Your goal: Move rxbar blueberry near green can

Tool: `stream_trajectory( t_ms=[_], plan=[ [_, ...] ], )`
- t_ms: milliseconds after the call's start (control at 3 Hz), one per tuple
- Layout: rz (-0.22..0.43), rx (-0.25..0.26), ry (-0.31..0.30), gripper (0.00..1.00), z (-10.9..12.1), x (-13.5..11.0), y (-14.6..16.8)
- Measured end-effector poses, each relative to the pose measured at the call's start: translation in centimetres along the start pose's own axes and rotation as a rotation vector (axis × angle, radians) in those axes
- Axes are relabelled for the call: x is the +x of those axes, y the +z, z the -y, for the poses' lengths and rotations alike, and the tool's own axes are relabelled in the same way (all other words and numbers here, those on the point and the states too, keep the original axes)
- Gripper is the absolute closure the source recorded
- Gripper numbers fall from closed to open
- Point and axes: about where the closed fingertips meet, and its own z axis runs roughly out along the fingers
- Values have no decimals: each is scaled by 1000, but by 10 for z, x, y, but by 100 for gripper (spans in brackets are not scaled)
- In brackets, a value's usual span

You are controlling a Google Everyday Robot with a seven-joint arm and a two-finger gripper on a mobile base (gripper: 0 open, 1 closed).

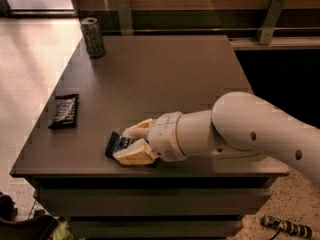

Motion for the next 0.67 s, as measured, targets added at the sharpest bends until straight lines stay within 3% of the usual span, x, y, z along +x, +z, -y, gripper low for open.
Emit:
stream_trajectory(
  t_ms=[333,667],
  plan=[
    [0,0,0,100,0,0,0],
    [-11,30,-38,100,13,-16,-11]
  ],
)
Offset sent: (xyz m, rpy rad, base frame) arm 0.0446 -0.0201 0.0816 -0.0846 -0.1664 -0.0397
